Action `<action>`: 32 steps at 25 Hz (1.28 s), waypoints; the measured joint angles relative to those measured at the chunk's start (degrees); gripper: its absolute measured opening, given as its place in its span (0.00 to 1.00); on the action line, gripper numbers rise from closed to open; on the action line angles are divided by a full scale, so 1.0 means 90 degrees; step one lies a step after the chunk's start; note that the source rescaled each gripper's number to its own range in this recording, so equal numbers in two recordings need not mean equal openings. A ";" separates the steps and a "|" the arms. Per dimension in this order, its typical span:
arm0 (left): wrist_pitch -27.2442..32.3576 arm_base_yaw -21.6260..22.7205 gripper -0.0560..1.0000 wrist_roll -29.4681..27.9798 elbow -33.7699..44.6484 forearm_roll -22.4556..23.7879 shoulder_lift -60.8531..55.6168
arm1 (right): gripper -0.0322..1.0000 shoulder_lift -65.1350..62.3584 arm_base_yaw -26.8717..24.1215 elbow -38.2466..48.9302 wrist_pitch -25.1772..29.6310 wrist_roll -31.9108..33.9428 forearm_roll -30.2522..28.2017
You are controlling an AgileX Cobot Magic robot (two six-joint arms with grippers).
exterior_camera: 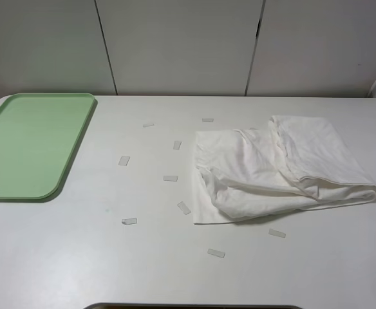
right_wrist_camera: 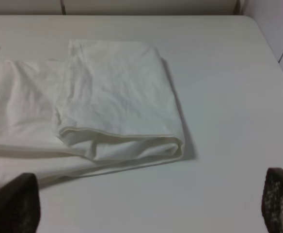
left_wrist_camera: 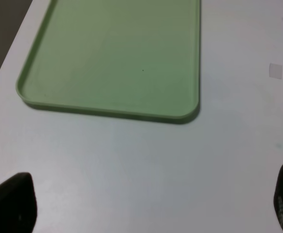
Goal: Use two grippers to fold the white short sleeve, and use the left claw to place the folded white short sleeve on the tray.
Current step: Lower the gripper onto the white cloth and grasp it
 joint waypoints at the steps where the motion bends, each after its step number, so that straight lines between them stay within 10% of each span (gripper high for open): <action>1: 0.0000 0.0000 0.98 0.0000 0.0000 0.0000 0.0000 | 1.00 0.0000 0.0000 0.0000 0.0000 0.0000 0.0000; 10: 0.0103 0.0000 0.98 0.0089 -0.0137 0.0087 0.0317 | 1.00 0.0000 0.0000 0.0000 0.0000 0.0000 0.0000; 22: 0.0311 0.0000 0.98 0.0494 -0.2220 0.0066 0.4438 | 1.00 0.0000 0.0000 0.0000 0.0000 0.0000 0.0000; 32: -0.0730 -0.0200 0.98 0.0587 -0.2912 -0.0926 0.6917 | 1.00 0.0000 0.0000 0.0000 0.0000 0.0000 0.0000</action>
